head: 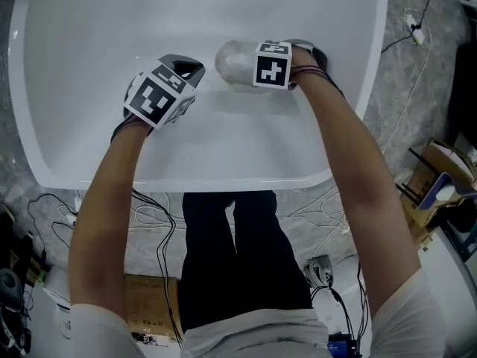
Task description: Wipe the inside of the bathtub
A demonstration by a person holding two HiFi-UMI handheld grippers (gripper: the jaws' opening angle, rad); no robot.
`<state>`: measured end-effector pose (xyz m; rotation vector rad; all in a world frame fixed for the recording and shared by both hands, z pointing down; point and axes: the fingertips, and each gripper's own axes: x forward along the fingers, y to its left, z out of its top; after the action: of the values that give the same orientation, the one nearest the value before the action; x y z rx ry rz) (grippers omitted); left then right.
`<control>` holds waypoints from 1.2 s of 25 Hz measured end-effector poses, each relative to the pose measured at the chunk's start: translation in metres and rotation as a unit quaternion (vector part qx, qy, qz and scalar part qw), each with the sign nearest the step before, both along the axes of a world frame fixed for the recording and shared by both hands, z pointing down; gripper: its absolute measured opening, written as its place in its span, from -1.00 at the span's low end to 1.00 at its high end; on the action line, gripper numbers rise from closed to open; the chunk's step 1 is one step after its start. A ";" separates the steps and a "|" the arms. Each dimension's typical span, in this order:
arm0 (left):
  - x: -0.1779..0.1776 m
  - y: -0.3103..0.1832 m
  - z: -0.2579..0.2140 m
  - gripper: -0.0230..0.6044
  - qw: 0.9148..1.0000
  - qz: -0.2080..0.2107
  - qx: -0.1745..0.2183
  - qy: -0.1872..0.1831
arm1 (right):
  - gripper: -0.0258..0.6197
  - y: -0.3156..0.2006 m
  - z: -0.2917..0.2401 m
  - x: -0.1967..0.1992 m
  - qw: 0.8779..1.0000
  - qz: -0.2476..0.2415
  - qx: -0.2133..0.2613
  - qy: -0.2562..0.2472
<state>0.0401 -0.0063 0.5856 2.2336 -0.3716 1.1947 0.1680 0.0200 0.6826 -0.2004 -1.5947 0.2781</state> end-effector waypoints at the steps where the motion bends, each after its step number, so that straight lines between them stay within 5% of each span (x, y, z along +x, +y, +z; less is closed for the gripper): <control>1: -0.002 -0.002 -0.006 -0.89 1.000 -0.001 0.002 -0.001 | -0.61 -0.002 -0.006 -0.001 1.000 0.007 0.003 -0.004; 19: -0.023 0.010 -0.118 -0.89 0.998 -0.062 0.017 0.006 | -0.61 0.011 -0.153 -0.034 0.982 0.142 0.054 -0.111; 30: -0.038 0.031 -0.215 -0.89 0.991 -0.115 0.066 0.023 | -0.61 0.027 -0.275 -0.049 0.933 0.282 0.109 -0.197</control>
<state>0.0020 0.0252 0.3706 2.2513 -0.6877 1.0207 0.1193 0.0474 0.4075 0.4102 -2.0486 0.5232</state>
